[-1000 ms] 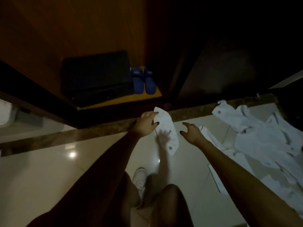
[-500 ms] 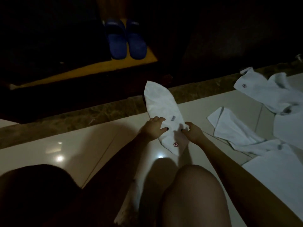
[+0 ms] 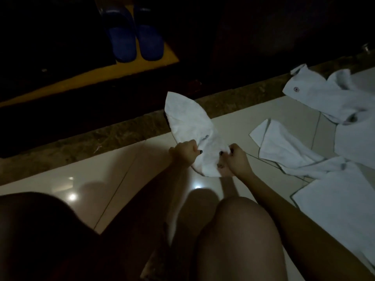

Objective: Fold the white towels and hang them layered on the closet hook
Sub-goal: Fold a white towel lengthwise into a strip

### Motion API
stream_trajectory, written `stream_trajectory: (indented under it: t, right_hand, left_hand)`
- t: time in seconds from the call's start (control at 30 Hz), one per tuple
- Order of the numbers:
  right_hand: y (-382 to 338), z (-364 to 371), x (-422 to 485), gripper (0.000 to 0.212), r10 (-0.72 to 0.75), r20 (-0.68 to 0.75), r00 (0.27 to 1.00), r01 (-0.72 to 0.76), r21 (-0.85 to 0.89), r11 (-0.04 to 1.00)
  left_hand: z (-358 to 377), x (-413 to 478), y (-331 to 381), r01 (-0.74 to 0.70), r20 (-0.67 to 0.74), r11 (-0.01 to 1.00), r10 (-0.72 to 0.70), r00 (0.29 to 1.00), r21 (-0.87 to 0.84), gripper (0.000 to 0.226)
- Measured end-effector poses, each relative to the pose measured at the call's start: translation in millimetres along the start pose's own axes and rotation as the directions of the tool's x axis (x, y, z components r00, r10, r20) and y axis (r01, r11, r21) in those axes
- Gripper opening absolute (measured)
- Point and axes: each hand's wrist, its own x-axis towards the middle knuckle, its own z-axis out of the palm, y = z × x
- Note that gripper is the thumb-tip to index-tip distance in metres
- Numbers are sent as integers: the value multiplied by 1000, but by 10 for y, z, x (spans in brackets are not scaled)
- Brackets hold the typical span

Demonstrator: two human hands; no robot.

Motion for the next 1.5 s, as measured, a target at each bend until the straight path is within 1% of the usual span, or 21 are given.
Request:
stream_trajectory:
  t: [0.03,0.07,0.13,0.2,0.23,0.27,0.33,0.43,0.5,0.57,0.63,0.73,0.77,0.83,0.93,1.03,1.07,1.13,1.2,1.37,1.5]
  right_hand:
    - [-150,-132,-36,14,-12,-23,1000,13,58,998]
    - [-322,-280,-81,14,-21,-51,998,27,110,994]
    - [-725,-622,-217,14,-36,-101,994,55,182,982]
    - [-1145,-990,-399,11,-73,-102,992,94,223,970]
    - [-1353,-1175,-506,11,-94,-89,992,112,225,968]
    - [-1559,-1360,-628,12,-112,-72,991,125,218,968]
    - [-1961,-1741,-905,15,-160,-17,987,160,198,967]
    - [-2532,-2368,-1377,19,-199,88,976,185,151,971]
    - [-2930,-2813,-1680,21,-259,139,956,248,91,964]
    - [-3338,-3259,-1961,23,-288,144,947,284,44,958]
    - [-3739,-3695,-2231,23,-314,146,938,315,16,949]
    - [-4299,-4292,-2641,21,-350,184,919,352,21,936]
    - [-4486,-4480,-2773,21,-359,201,911,362,25,932]
    - [-4847,-4841,-3018,20,-383,214,899,384,37,923]
    - [-5354,-5360,-3332,12,-402,177,898,405,17,914]
    - [-5721,-5782,-3508,4,-437,121,891,447,-67,892]
    - [-5809,-5885,-3555,6,-445,100,890,454,-107,885]
    - [-5934,-6039,-3641,21,-462,43,886,462,-167,871]
    - [-6043,-6148,-3737,31,-494,-22,869,482,-184,856]
    - [-6400,-6309,-3929,17,-576,-85,813,568,-97,817]
    - [-6742,-6374,-4001,14,-628,-112,770,635,46,771]
  left_hand:
    - [-175,-50,56,18,79,982,-3,997,-190,23]
    - [-371,-104,112,15,82,939,15,997,-345,22]
    - [-892,-258,275,-32,-13,803,29,999,-595,23]
    - [-1505,-432,536,-4,-9,693,-4,1000,-721,8]
    - [-1799,-508,658,16,19,682,-3,1000,-731,11]
    - [-2086,-576,781,8,32,679,22,999,-734,20]
    - [-2639,-791,1054,-65,23,697,116,993,-714,28]
    - [-3424,-1260,1516,-128,59,708,233,971,-694,29]
    - [-3873,-1586,1799,-155,111,726,304,946,-670,29]
    - [-4309,-1877,2046,-178,141,755,337,931,-631,29]
    - [-4791,-2133,2283,-235,118,767,373,920,-598,27]
    - [-5600,-2498,2622,-271,149,797,407,901,-540,32]
    - [-5867,-2611,2735,-262,169,808,403,900,-528,29]
    - [-6377,-2836,2966,-278,171,819,409,896,-502,14]
    - [-7067,-3151,3286,-352,88,796,448,890,-492,3]
    - [-7634,-3375,3495,-383,15,756,460,888,-530,8]
    - [-7788,-3437,3530,-377,-8,744,448,894,-552,9]
    - [-8045,-3551,3577,-373,-35,724,436,899,-580,10]
    - [-8285,-3644,3622,-410,-64,725,454,889,-554,10]
    - [-8924,-3811,3632,-542,-190,752,509,839,-375,13]
    - [-9404,-3873,3471,-537,-218,814,496,841,-220,12]
